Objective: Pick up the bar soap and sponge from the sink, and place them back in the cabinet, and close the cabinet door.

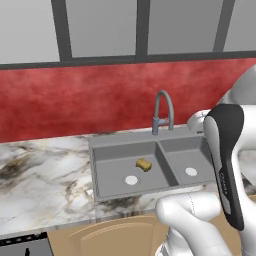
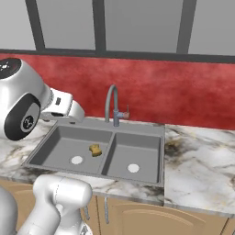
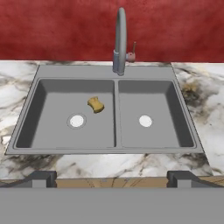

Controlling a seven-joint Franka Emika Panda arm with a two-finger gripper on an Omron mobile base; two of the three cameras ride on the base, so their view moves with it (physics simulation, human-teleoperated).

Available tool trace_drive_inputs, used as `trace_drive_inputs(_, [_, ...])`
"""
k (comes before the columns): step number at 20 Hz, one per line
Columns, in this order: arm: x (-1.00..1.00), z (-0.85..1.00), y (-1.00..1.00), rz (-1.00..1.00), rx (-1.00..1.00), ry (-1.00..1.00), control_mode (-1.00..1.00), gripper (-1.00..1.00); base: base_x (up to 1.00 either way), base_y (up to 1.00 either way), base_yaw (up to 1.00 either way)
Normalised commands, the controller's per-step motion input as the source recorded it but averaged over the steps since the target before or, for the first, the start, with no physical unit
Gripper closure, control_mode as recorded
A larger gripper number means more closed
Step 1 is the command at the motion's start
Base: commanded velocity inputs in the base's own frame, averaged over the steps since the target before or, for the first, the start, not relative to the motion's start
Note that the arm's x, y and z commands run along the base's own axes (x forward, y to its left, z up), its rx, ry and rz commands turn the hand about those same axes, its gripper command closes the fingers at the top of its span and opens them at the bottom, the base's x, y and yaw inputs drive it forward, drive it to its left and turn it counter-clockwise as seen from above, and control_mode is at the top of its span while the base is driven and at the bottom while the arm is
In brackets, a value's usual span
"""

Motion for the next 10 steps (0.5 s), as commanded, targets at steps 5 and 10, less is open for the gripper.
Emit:
trace_drive_inputs(5, [0.0, 0.0, 0.0, 0.0, 0.0, 0.0, 1.0, -1.0, 0.31, 0.12, 0.0])
trace_drive_inputs(10, [0.2, -0.01, 0.13, 0.0, 0.0, 0.0, -1.0, -1.0, 0.11, 0.07, 0.0])
